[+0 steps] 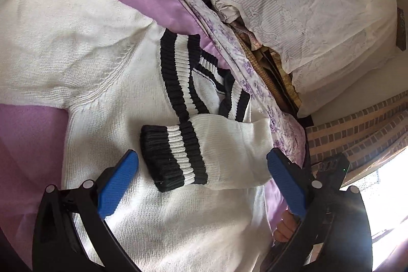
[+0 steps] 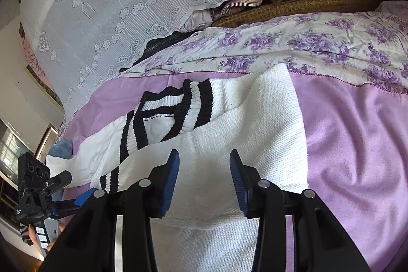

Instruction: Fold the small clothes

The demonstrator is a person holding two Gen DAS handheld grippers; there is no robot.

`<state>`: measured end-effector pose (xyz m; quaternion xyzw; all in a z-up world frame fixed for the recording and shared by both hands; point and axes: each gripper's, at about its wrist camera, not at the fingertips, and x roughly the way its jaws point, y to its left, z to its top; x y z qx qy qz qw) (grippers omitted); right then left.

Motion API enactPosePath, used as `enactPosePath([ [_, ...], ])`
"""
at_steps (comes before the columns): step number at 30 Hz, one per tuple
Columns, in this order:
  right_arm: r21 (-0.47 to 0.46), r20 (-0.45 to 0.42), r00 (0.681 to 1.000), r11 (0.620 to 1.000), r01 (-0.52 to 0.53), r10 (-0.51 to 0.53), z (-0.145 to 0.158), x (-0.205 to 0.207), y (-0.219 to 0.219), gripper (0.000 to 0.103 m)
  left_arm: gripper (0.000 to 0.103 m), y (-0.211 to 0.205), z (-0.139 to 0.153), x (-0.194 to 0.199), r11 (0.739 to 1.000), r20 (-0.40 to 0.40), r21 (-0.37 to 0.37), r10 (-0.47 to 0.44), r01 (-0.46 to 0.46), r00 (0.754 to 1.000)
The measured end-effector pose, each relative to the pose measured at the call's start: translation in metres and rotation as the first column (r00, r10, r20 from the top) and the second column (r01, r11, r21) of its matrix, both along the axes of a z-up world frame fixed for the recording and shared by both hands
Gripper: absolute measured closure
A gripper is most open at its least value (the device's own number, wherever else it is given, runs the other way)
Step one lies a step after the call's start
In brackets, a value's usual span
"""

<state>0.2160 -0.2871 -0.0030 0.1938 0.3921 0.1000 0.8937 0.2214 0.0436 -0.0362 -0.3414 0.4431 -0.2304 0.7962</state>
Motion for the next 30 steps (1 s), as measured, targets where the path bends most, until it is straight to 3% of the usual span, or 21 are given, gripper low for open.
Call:
enactPosePath([
  [4,0.002,-0.004,1.000,1.000,-0.004,0.004,-0.002,0.001,0.001,0.062,0.005,-0.004,-0.009,0.015,1.000,-0.011,-0.022,-0.016,0.015,1.000],
  [10,-0.012,-0.017,1.000,1.000,-0.005,0.005,-0.009,0.004,0.003,0.062,0.008,-0.012,-0.013,0.027,0.998,-0.018,0.043,-0.038,0.039,0.999],
  [12,-0.012,-0.019,1.000,1.000,-0.002,0.002,-0.010,0.005,0.002,0.062,0.037,-0.014,-0.014,0.027,0.995,-0.019,0.087,-0.050,0.051,0.999],
  [14,-0.008,-0.017,1.000,1.000,0.000,0.000,-0.010,0.004,0.001,0.062,0.043,-0.011,-0.017,0.026,0.993,-0.038,0.103,-0.053,0.057,0.998],
  [17,-0.010,-0.004,1.000,1.000,0.000,0.000,-0.006,0.002,0.000,0.062,0.042,-0.002,-0.017,0.019,0.996,-0.056,0.086,-0.032,0.037,0.998],
  [21,-0.005,0.009,1.000,1.000,-0.001,0.001,-0.001,0.001,-0.002,0.062,0.031,0.003,-0.018,0.010,0.999,-0.059,0.037,-0.028,0.030,0.998],
  [28,0.007,-0.006,1.000,1.000,0.004,-0.004,-0.006,0.002,-0.004,0.062,0.023,-0.019,-0.016,0.005,0.993,0.002,0.109,-0.035,0.035,0.999],
  [29,0.007,-0.008,1.000,1.000,0.003,-0.003,-0.007,0.003,-0.003,0.062,0.028,-0.019,-0.016,0.007,0.994,0.009,0.105,-0.029,0.028,1.000],
  [30,0.004,-0.009,1.000,1.000,0.002,-0.002,-0.007,0.003,-0.003,0.062,0.047,-0.016,-0.017,0.010,0.995,0.011,0.102,-0.020,0.019,1.000],
])
